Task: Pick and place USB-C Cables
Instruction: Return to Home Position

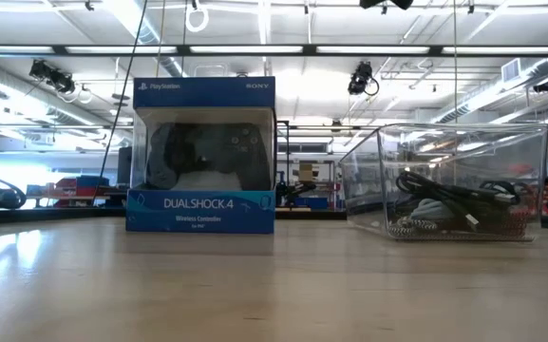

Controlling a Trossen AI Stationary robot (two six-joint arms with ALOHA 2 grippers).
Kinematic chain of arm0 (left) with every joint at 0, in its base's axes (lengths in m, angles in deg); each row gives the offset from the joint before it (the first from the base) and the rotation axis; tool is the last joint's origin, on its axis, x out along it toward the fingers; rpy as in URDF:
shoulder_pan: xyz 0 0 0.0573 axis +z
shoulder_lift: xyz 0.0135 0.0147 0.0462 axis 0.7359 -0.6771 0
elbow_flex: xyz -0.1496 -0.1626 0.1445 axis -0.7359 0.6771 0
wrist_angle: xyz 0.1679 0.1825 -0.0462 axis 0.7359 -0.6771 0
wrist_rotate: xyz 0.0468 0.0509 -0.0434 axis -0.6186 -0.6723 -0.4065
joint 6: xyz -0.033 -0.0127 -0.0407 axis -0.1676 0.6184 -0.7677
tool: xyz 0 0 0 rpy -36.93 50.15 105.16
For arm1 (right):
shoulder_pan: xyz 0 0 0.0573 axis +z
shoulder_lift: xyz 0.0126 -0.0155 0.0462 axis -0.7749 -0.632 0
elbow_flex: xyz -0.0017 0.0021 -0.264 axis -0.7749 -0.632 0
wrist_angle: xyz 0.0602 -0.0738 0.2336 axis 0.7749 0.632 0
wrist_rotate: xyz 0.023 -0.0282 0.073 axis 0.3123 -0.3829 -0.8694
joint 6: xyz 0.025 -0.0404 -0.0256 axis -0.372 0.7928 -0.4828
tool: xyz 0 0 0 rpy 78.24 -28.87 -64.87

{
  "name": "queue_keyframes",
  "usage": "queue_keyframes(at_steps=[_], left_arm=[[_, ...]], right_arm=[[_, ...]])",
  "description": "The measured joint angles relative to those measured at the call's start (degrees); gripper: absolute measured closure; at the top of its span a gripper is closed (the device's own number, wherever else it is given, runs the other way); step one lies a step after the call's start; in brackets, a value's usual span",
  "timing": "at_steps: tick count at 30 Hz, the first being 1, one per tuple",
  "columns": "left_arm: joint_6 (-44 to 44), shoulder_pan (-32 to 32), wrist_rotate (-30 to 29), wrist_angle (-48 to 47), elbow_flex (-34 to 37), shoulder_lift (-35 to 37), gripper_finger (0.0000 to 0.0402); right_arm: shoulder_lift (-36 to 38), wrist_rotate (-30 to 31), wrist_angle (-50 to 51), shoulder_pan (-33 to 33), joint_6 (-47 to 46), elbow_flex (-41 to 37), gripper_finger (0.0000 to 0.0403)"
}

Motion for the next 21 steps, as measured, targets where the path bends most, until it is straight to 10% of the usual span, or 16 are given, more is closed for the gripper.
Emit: queue_keyframes(at_steps=[21], left_arm=[[-3.1, 0.0, -4.7, -6.9, 0.1, 7.4, 0.0398]], right_arm=[[36.4, -1.6, -36.6, 0.7, -1.2, -48.7, 0.0399]])
